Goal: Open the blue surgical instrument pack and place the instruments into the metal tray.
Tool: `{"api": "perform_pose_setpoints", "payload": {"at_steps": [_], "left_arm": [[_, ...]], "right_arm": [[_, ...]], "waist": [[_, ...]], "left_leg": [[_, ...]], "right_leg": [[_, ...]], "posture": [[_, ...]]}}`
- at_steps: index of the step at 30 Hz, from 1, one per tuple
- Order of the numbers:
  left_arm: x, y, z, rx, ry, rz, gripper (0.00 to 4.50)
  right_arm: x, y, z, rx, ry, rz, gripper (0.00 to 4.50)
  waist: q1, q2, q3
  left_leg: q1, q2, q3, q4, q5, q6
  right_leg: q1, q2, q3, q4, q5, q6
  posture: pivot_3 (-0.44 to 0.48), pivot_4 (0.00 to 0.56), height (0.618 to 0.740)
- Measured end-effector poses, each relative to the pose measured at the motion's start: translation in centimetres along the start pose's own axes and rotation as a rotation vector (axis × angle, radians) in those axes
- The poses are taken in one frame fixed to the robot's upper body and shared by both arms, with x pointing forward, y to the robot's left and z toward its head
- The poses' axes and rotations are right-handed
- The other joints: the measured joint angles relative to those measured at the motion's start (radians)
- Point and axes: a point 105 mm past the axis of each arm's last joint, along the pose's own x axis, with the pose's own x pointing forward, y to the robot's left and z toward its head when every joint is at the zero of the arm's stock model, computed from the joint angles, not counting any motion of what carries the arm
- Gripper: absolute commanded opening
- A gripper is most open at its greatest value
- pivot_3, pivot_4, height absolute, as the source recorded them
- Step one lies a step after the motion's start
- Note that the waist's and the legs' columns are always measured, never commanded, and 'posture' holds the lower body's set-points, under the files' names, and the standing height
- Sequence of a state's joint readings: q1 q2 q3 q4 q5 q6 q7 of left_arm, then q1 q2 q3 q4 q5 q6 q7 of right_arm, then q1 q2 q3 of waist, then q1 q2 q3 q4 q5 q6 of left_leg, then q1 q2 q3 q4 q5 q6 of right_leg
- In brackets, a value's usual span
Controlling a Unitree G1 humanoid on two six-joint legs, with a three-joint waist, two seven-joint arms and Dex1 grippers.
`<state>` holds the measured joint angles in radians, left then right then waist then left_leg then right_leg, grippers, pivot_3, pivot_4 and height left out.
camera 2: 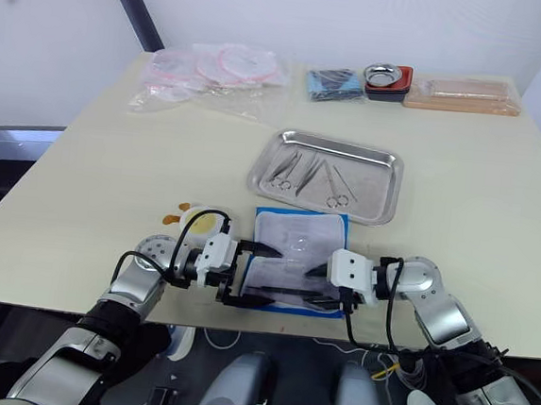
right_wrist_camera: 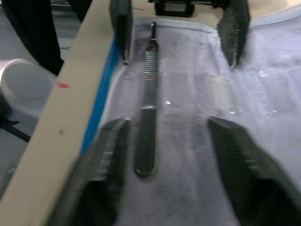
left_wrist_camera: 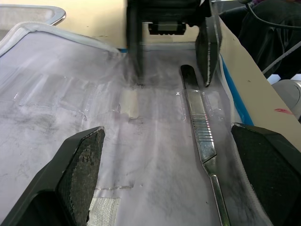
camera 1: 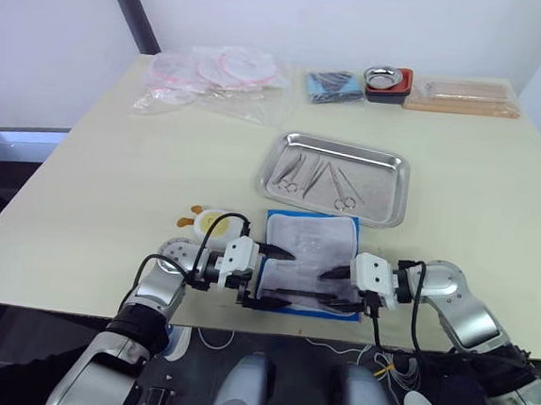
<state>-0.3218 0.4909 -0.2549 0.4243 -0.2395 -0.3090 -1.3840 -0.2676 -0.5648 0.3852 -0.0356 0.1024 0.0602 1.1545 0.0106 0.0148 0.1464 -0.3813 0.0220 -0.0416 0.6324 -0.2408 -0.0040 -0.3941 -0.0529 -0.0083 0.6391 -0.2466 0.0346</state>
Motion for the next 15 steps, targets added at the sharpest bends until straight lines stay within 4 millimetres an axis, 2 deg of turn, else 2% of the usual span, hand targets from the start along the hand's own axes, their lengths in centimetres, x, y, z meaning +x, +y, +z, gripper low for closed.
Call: {"api": "perform_pose_setpoints", "payload": {"at_steps": [1,2,3,15], "left_arm": [[0.00,0.00,-0.01,0.000,0.000,0.001,4.50],[-0.02,0.00,-0.03,-0.001,0.001,0.002,4.50],[-0.02,0.00,-0.03,-0.001,0.001,0.002,4.50],[-0.02,-0.04,-0.04,0.000,0.001,0.001,4.50]], "right_arm": [[-0.05,0.19,-0.06,0.001,0.001,0.007,0.86],[-0.12,0.29,-0.07,0.000,0.001,0.010,0.28],[-0.14,0.28,-0.08,0.000,0.002,0.010,0.12],[-0.31,0.40,0.14,-0.003,-0.002,0.018,0.12]], "waist": [[0.000,0.000,0.000],[-0.001,0.000,0.000],[-0.001,-0.001,-0.001],[0.000,-0.001,-0.001]], "left_leg": [[0.000,0.000,0.000,0.000,0.000,0.000],[0.000,0.000,0.001,0.000,0.000,0.000],[0.000,0.000,0.001,0.000,0.000,0.000],[0.000,0.000,0.001,0.000,0.000,0.000]], "right_leg": [[0.000,0.000,0.000,0.000,0.000,0.000],[0.000,0.000,0.000,0.000,0.000,0.000],[0.000,0.000,0.000,0.000,0.000,0.000],[0.000,0.000,0.000,0.000,0.000,0.000]], "posture": [[0.000,0.150,0.740],[0.000,0.150,0.740],[0.000,0.150,0.740],[0.000,0.150,0.740]]}}
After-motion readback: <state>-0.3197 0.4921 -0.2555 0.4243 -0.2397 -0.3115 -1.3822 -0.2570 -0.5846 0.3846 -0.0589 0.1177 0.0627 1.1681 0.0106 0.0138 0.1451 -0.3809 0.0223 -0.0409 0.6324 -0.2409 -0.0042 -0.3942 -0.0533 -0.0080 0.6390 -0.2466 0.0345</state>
